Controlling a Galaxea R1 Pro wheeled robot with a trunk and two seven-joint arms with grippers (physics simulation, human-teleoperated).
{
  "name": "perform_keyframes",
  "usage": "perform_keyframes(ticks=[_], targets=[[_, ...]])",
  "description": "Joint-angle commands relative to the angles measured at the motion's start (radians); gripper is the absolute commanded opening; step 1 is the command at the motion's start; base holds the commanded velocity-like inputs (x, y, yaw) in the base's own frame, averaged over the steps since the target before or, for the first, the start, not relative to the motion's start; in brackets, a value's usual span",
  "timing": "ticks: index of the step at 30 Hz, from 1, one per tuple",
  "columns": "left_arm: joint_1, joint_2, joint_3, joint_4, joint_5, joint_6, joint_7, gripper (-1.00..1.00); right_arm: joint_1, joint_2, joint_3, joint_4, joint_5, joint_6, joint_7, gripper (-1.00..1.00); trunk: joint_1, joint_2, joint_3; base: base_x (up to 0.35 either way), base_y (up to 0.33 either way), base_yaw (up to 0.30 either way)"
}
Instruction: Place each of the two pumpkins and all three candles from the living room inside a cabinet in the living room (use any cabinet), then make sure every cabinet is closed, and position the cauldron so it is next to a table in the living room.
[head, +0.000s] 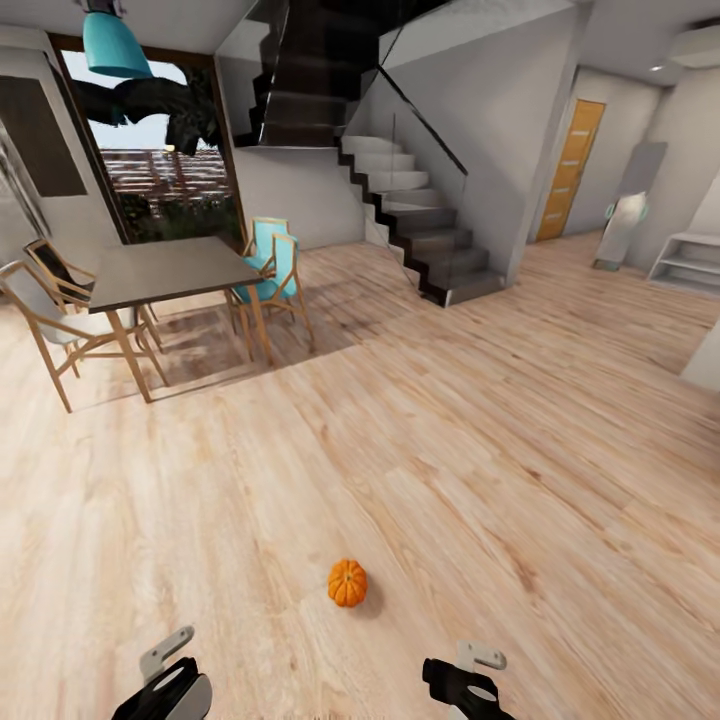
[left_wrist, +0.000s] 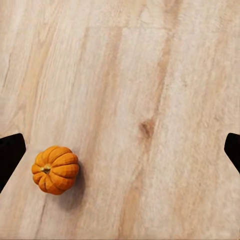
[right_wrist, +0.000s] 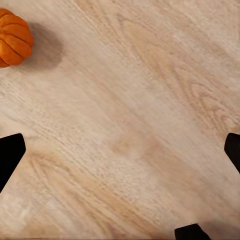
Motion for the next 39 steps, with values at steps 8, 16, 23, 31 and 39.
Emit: perform_keyframes(ticks=[8,16,23,31,39], targets=[[-0.001,0.002,-0.008,-0.001,0.010,-0.003,0.007,1.00,-0.001,-0.001,0.008,-0.001,-0.008,-0.001,-0.007,1.00,0.000,0.000,-0.001,-0.194,0.000,0.287],[-0.001,0.001,-0.008,-0.001,0.010,-0.003,0.007,1.00,-0.001,-0.001,0.008,-0.001,-0.008,-0.001,-0.007,1.00,0.000,0.000,-0.001,-0.014,0.000,0.288],[-0.001,0.000,-0.008,-0.001,0.010,-0.003,0.007,1.00,-0.001,-0.001,0.008,-0.001,-0.008,-0.001,-0.007,1.00,0.000,0.000,-0.001,0.000,0.000,0.289],[-0.001,0.000,-0.009,-0.001,0.010,-0.003,0.005,1.00,-0.001,-0.001,0.008,-0.001,-0.008,-0.001,-0.007,1.00,0.000,0.000,-0.001,-0.047,0.000,0.289],[-0.001,0.001,-0.008,-0.001,0.010,-0.003,0.007,1.00,-0.001,-0.001,0.008,-0.001,-0.008,-0.001,-0.007,1.00,0.000,0.000,-0.001,-0.187,0.000,0.289]])
